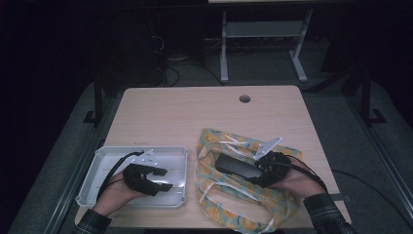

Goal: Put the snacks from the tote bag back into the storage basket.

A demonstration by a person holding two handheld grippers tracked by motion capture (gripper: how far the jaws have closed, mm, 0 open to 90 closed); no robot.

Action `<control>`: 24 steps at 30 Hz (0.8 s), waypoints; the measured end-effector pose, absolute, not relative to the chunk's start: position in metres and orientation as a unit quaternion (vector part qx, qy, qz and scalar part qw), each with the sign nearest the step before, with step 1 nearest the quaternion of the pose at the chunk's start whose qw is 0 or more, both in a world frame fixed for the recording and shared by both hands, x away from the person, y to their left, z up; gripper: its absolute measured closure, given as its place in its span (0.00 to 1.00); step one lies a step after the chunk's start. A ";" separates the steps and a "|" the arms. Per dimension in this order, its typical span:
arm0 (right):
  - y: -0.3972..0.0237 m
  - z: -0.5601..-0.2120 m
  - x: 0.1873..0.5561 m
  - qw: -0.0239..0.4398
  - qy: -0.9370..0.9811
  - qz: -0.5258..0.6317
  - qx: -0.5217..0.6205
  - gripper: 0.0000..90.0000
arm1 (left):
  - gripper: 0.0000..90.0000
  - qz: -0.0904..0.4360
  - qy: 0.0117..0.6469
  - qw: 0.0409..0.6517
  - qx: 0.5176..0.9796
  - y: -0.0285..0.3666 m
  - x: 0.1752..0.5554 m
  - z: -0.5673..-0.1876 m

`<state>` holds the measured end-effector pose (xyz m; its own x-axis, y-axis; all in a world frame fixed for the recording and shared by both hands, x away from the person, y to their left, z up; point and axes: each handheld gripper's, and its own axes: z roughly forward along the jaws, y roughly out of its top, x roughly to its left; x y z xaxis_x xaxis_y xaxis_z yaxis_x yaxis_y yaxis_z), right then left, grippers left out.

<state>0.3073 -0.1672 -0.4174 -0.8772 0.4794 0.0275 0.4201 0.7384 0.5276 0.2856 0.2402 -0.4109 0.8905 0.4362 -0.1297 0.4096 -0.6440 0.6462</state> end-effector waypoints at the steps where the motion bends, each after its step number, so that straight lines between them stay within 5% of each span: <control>1: -0.167 -0.419 0.308 0.057 0.933 0.264 0.237 0.40 | 0.44 0.017 0.234 0.351 0.906 0.240 0.285 -0.411; 24: -0.160 -0.429 0.308 0.057 0.944 0.238 0.224 0.46 | 0.44 0.017 0.234 0.351 0.907 0.239 0.285 -0.412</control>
<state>0.3076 -0.1603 -0.4290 -0.8934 0.4493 -0.0004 0.3955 0.7868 0.4738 0.2849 0.2388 -0.4122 0.8899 0.4363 -0.1330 0.4122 -0.6444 0.6440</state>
